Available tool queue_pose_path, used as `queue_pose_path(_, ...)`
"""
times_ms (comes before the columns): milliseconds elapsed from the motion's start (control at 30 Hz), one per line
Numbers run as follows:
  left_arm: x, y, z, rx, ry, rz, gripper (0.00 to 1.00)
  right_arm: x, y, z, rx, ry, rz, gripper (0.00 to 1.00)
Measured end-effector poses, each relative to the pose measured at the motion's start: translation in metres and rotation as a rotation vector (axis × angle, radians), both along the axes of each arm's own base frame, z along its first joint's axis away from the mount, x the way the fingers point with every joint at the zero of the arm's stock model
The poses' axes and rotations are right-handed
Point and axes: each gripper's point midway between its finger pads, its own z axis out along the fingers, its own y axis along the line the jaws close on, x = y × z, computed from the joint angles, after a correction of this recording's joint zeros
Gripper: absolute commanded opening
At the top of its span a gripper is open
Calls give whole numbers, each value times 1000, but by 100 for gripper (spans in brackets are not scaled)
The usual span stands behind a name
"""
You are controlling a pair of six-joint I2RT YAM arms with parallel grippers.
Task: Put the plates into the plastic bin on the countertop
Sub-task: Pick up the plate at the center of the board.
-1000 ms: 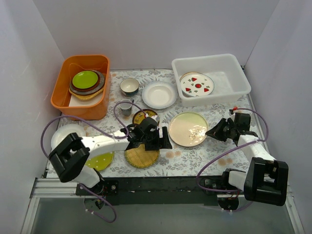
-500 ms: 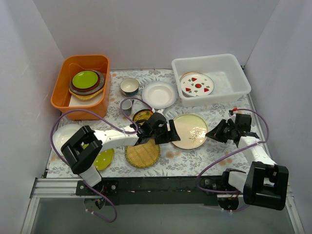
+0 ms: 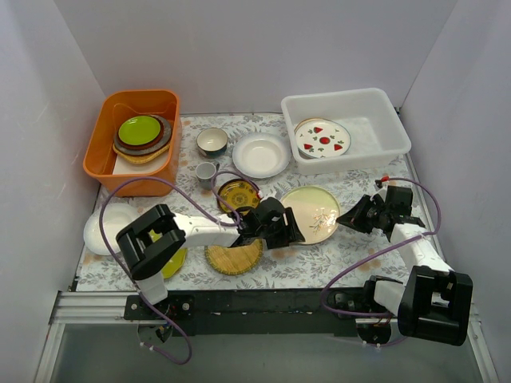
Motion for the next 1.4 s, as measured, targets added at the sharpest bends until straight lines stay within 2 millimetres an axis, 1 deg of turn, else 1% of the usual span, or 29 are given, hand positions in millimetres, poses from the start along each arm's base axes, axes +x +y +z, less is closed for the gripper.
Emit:
queue_pose_path(100, -6, -6, -12, 3, 29, 11, 58, -1, 1, 0, 8, 1, 4, 1)
queue_pose_path(167, -7, -8, -16, -6, 43, 26, 58, -2, 2, -1, 15, 4, 6, 1)
queue_pose_path(367, -7, -13, -17, -60, 43, 83, 59, -6, 4, -3, 31, 7, 11, 1)
queue_pose_path(500, -7, -14, -17, -90, 44, 115, 57, -9, 4, -7, 33, 7, 7, 1)
queue_pose_path(667, -9, -12, -18, -72, 49, 121, 56, -11, 1, -10, 33, 12, -1, 1)
queue_pose_path(733, -13, -8, -18, -32, 41, 114, 51, -11, 1, -10, 34, 11, 1, 1)
queue_pose_path(800, -17, -3, -18, 15, 28, 104, 36, -11, 1, -10, 35, 11, 0, 1)
queue_pose_path(833, -18, 0, -17, 40, 20, 100, 30, -11, 1, -10, 36, 11, -1, 1)
queue_pose_path(867, -18, 4, -14, 67, 2, 99, 22, -12, 0, -10, 37, 11, -1, 1)
queue_pose_path(933, -16, 9, -4, 100, -31, 101, 17, -12, 0, -10, 38, 11, 0, 1)
queue_pose_path(1000, -9, 11, 9, 122, -75, 110, 11, -12, 0, -10, 39, 12, -1, 1)
queue_pose_path(1100, 8, 11, 26, 137, -127, 126, 2, -13, 0, -10, 40, 14, 1, 1)
queue_pose_path(1200, 29, 18, 31, 162, -152, 155, 0, -13, 0, -10, 40, 15, 5, 1)
queue_pose_path(1267, 46, 27, 26, 189, -152, 181, 0, -14, 0, -10, 39, 17, 6, 1)
queue_pose_path(1400, 72, 52, -5, 273, -108, 224, 0, -15, -1, -11, 36, 19, 8, 1)
